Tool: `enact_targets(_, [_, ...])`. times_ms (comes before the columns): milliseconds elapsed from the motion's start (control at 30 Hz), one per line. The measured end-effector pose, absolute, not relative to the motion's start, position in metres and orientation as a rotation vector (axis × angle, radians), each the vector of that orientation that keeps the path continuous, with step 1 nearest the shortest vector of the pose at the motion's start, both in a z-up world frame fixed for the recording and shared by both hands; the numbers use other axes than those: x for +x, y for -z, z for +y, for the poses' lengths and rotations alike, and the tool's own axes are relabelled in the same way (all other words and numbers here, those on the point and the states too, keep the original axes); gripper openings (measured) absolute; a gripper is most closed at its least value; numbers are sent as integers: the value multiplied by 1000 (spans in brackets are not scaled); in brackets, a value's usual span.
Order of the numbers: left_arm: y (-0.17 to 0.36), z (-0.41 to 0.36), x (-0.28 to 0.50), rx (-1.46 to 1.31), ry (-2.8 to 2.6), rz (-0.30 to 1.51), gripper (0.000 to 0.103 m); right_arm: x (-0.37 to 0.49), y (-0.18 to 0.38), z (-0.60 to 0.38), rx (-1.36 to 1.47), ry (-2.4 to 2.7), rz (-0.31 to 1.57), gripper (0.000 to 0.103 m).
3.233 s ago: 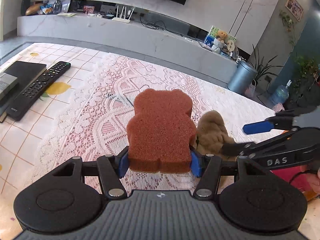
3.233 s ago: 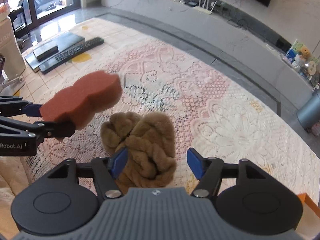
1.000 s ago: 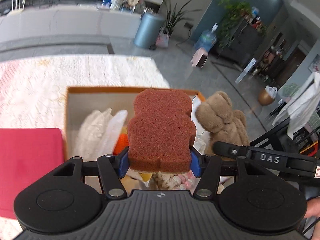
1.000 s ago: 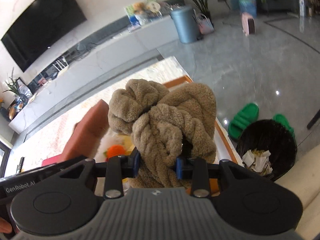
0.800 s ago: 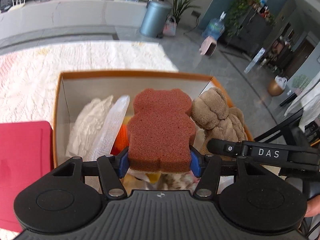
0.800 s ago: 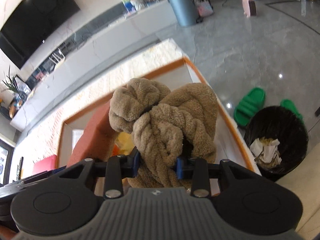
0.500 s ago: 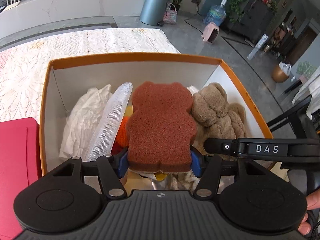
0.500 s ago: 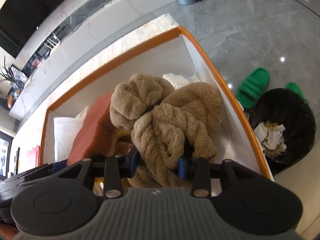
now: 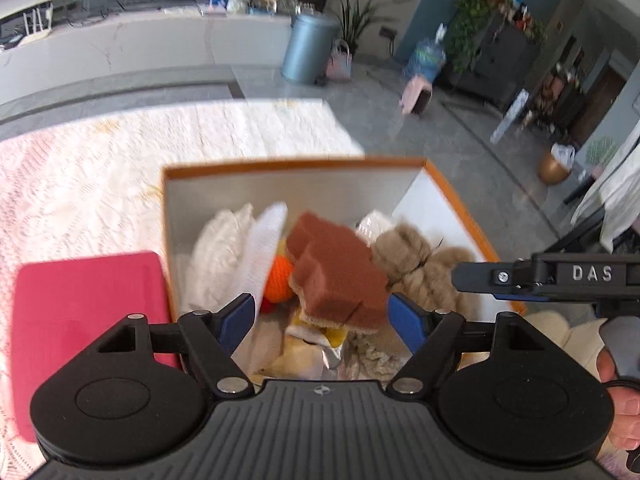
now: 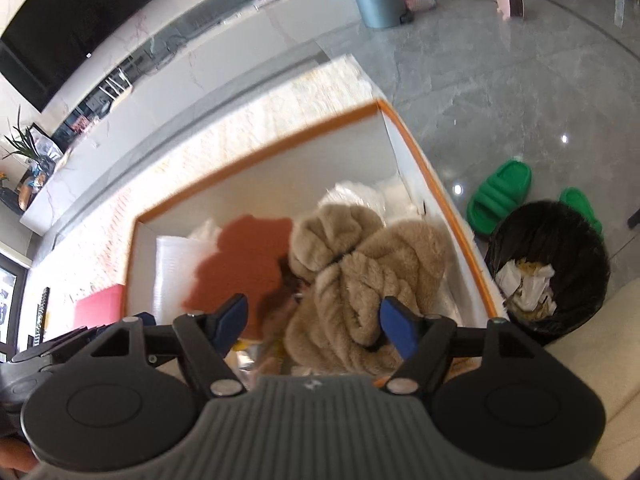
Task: Organize soft objects
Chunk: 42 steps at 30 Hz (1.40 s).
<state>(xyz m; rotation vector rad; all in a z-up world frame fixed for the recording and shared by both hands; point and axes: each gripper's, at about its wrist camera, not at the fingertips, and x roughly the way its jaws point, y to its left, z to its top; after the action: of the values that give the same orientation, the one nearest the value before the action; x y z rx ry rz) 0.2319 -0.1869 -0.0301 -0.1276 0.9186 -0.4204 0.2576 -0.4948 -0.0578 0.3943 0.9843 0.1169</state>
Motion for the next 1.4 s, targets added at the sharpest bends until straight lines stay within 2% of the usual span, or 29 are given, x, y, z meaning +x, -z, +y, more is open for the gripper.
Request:
enact_targets(67, [17,-181,223,-116,418,868,89,246,41,-490,364,-119,944,74])
enact_targets(233, [-20,-176,202,-19,400,734,89,212,-2,-468,258,-137,852,86])
enact_targets(600, [-64,-146,131,22,318,454,85,125,-58,-416,84,-145,594,95])
enact_targets(833, [-71,-123,86,29,289,309,85,74,-48,-389,163,-139,499,95])
enact_targets(1067, [-52,-123,48,82,195,178,94,27,-28,-354,135,-99,384,96])
enact_targets(1133, [-45,-123,40,81,192,159,95,17,-22,-343,93,-78,345,100])
enact_targets(1267, [-31,-115,41,36,192,189,103,6,-4,-335,73,-61,293,100])
enact_targets(1400, [-16,-108,54,16,162,266,103,3,20,-337,95,-32,290,100])
